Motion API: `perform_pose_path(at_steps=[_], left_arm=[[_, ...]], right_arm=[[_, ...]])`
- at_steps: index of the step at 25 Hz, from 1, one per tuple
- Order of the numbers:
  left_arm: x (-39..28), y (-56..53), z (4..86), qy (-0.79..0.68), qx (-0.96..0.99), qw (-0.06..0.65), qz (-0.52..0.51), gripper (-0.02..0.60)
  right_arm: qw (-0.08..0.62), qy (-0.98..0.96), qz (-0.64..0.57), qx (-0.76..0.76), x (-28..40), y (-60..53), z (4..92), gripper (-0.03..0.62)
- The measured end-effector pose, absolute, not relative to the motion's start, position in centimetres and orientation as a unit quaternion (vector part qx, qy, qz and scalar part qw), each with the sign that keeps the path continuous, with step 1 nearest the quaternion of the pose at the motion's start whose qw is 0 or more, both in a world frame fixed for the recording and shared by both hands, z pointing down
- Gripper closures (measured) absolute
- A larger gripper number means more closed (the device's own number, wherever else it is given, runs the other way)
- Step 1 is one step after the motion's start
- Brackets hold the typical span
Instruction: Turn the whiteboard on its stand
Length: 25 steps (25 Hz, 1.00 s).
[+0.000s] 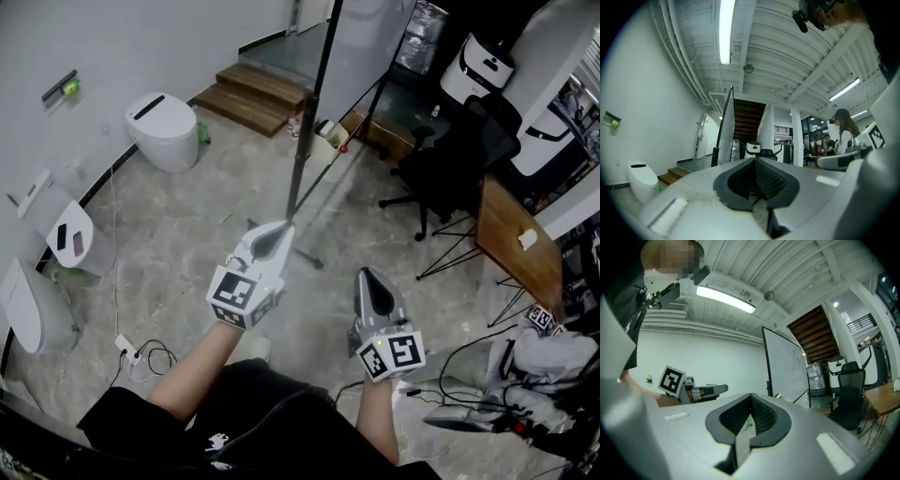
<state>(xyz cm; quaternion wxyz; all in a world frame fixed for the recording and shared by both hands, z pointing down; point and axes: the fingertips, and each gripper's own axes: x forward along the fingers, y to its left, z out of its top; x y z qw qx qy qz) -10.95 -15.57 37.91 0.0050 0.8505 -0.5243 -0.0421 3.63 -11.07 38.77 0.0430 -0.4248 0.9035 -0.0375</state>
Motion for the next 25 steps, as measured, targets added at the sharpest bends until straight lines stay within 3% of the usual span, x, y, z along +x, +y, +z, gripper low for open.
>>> perform_pose_path(at_steps=[25], left_arm=[[-18.2, -27.4, 42.3, -0.498, 0.866, 0.034, -0.030, 0.580]], right_arm=[[0.011, 0.888, -0.046, -0.458, -2.7, -20.6, 41.2, 0.589]])
